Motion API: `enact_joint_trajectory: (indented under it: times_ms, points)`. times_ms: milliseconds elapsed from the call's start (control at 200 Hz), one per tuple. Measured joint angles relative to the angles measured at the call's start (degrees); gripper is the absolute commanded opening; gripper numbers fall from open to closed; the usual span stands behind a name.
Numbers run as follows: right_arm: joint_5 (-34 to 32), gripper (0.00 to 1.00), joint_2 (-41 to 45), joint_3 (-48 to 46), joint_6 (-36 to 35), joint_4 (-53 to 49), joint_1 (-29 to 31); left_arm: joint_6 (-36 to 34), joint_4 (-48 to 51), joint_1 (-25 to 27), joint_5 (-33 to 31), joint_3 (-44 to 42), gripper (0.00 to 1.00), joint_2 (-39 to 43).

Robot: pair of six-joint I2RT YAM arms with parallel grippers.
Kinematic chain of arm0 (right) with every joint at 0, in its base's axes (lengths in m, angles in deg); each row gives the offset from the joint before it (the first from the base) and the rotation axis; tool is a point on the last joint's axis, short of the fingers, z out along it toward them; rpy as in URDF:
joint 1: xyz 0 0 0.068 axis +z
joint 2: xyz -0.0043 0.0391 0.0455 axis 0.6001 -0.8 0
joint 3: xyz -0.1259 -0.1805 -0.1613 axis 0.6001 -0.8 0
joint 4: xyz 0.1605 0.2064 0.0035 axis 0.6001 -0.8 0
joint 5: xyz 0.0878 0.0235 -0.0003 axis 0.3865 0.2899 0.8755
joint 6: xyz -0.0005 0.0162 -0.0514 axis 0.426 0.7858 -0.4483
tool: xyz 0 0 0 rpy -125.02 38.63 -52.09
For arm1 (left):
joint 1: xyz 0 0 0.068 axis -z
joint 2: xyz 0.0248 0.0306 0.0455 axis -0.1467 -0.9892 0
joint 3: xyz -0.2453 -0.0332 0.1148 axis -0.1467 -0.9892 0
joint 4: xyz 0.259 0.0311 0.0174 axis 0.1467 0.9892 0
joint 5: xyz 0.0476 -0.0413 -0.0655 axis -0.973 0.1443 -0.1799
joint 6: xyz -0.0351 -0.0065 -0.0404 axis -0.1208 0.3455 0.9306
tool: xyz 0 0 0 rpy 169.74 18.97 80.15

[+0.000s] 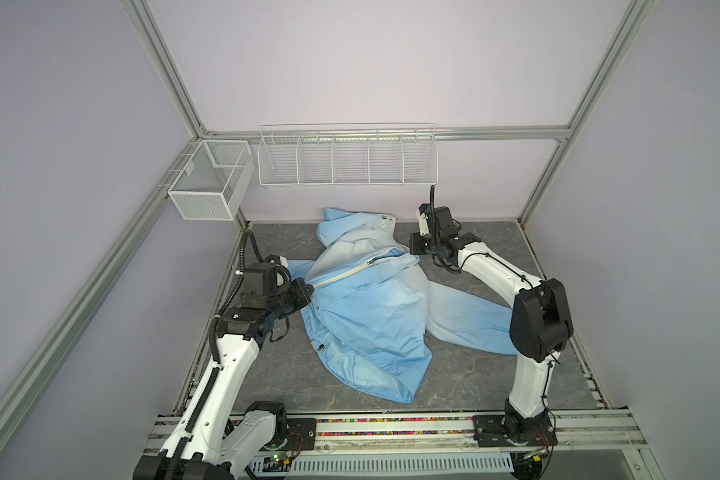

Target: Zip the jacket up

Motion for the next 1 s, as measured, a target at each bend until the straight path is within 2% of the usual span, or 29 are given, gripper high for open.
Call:
enact_joint_trajectory:
  times_ms: [20, 95, 195, 265, 330, 440, 640, 790, 845, 905, 1000]
  points:
    - [0.11, 0.10, 0.00, 0.02, 0.02, 0.02, 0.20, -0.02, 0.04, 0.00, -0.24, 0.00, 0.00, -0.02]
    - [1.44, 0.42, -0.09, 0.37, 0.98, -0.61, 0.17, -0.11, 0.20, 0.00, -0.79, 0.02, 0.00, -0.28]
    - [5.20, 0.71, -0.57, 1.20, 3.43, -1.20, -1.99, -0.48, 0.66, -0.09, -1.84, 0.17, 0.00, -0.85]
    - [8.13, 0.82, -1.70, 2.19, 5.09, -1.38, -4.85, -0.70, 0.94, -0.22, -2.21, 0.20, 0.00, -0.96]
    - [10.34, 0.86, -4.17, 4.37, 6.58, -2.01, -7.21, -0.85, 1.16, -0.26, -2.34, 0.20, 0.00, -0.96]
    - [13.86, 0.91, -10.84, 10.64, 8.20, -3.28, -9.51, -0.85, 1.22, -0.26, -2.32, 0.20, 0.00, -0.87]
    - [20.61, 0.98, -22.45, 18.53, 12.90, -3.48, -8.76, -0.85, 1.49, -0.26, -2.23, -0.83, 0.00, 0.98]
    - [25.07, 0.98, -29.88, 23.21, 17.92, -1.57, -8.07, -0.83, 1.68, -0.26, -1.84, -2.05, 0.00, 2.27]
    - [26.86, 0.94, -32.81, 26.56, 19.89, -0.13, -7.93, -0.83, 1.68, -0.26, -1.77, -2.62, 0.00, 2.56]
    - [28.04, 0.84, -35.32, 29.75, 22.10, 1.81, -7.65, -0.83, 1.68, -0.26, -1.75, -3.13, 0.00, 2.67]
    - [30.32, 0.56, -38.84, 32.79, 26.86, 6.69, -7.08, -0.83, 1.66, -0.26, -1.70, -3.69, 0.00, 2.64]
